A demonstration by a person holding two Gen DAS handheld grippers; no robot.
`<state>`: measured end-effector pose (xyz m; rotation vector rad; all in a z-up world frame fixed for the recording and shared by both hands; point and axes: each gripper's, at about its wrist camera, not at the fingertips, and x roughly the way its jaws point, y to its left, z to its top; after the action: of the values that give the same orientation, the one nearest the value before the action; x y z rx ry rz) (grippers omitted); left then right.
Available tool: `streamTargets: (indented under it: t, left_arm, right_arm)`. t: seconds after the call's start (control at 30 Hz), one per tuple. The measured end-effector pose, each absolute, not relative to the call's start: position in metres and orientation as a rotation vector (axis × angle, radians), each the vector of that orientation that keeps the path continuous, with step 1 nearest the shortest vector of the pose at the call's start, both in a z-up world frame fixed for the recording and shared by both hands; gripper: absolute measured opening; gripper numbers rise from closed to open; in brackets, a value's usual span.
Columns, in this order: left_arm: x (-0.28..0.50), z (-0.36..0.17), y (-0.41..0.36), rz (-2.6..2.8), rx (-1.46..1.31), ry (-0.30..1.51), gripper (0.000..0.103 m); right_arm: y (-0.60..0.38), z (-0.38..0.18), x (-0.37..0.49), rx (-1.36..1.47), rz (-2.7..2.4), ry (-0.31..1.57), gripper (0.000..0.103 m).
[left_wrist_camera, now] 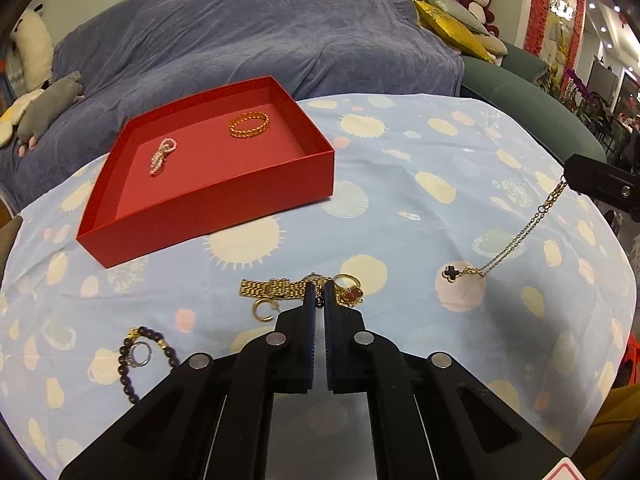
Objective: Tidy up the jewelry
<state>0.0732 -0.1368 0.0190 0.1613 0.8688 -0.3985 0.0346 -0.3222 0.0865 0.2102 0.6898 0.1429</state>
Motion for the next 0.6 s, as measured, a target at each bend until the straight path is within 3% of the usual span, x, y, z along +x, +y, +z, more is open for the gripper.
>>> streamTargets:
  t: [0.6]
  left_arm:
    - [0.072,0.083,-0.056,-0.334,-0.006,0.773,0.002]
  right_arm:
    - [-0.264,0.115,0.062,0.203,0.232,0.637,0.002]
